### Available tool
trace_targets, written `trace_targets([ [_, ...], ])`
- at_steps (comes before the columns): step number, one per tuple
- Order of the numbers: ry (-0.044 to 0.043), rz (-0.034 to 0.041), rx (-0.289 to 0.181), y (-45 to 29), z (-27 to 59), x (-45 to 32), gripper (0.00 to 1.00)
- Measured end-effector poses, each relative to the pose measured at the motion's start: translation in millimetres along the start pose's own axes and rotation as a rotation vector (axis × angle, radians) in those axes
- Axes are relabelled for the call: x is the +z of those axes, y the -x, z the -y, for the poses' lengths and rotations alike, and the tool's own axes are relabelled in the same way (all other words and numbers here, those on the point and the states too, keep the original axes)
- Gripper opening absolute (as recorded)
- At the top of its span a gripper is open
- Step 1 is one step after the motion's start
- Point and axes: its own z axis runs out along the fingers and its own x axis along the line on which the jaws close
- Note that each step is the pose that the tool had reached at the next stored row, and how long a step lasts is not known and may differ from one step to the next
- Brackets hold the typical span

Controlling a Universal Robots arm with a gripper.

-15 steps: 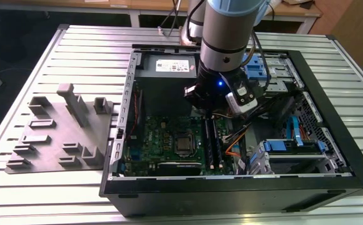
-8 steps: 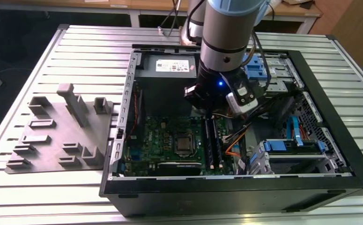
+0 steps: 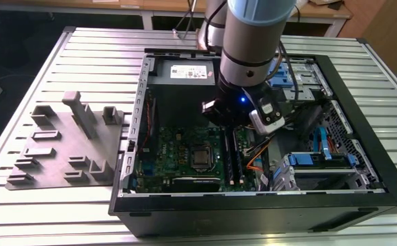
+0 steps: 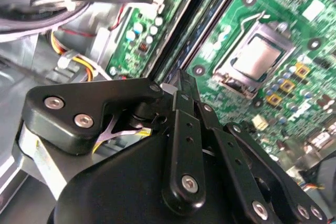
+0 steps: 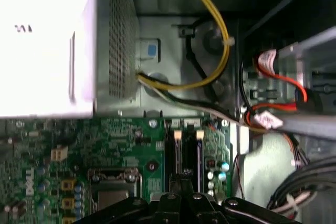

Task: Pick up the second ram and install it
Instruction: 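Press down the second ram until it locks into place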

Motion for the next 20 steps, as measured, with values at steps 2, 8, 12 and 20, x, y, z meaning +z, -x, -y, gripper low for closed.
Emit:
trace_targets([
  [2,0.0001,0.0001,0.000,0.2,5.7,-0.1,0.07],
  [8,0.0000,0.0000,0.000,0.7,22.2,-0.7,0.07],
  [12,0.0000,0.0000,0.000,1.1,32.6,-1.0,0.07],
  [20,0.0000,0.0000,0.000,1.9,54.1,-1.7,0.07],
])
